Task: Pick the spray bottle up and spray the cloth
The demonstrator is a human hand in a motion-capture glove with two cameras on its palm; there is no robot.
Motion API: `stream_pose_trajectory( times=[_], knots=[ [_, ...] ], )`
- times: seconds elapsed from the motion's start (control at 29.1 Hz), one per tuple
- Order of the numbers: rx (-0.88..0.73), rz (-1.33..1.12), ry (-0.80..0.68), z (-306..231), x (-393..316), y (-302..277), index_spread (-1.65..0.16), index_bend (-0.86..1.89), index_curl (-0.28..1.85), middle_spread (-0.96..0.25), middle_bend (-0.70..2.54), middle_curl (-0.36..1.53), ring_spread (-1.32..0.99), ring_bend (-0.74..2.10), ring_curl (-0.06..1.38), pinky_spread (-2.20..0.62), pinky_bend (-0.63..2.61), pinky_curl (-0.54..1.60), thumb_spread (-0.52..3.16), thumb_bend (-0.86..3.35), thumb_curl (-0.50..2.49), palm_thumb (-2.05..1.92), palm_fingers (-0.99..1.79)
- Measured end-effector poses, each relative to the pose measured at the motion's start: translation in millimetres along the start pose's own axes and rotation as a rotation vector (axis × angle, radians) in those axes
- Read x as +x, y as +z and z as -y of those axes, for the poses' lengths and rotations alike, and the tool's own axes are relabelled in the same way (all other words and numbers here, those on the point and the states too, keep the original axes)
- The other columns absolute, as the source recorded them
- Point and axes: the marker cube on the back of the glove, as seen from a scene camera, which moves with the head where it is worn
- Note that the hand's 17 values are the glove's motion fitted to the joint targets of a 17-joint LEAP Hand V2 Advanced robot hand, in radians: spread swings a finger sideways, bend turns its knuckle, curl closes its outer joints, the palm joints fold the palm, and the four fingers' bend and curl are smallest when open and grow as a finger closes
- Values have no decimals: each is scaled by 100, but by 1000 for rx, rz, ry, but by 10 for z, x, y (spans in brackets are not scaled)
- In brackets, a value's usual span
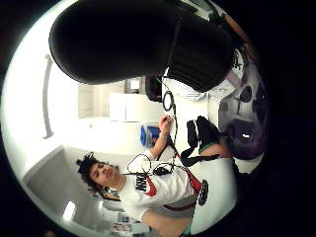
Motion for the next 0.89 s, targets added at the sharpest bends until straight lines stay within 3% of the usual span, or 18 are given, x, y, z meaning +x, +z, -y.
stream_pose_trajectory(
  times=[0.28,0.48,0.76,0.89],
  knots=[
    [-93,-92,97,148,-93,189,-27,8,20,-7,33,43,-9,51,41,17,28,37,90,-2,46,95,94],
    [-177,-101,193,72,405,467,-26,8,19,-6,33,43,-8,51,41,16,29,37,91,-2,47,94,94],
    [-66,-165,141,-29,-345,-153,-25,6,18,-5,33,44,-7,53,41,14,32,38,92,-2,48,94,95],
    [-89,-180,216,2,-244,11,-25,6,18,-5,33,44,-8,54,41,13,33,38,92,-2,49,94,97]
  ],
)
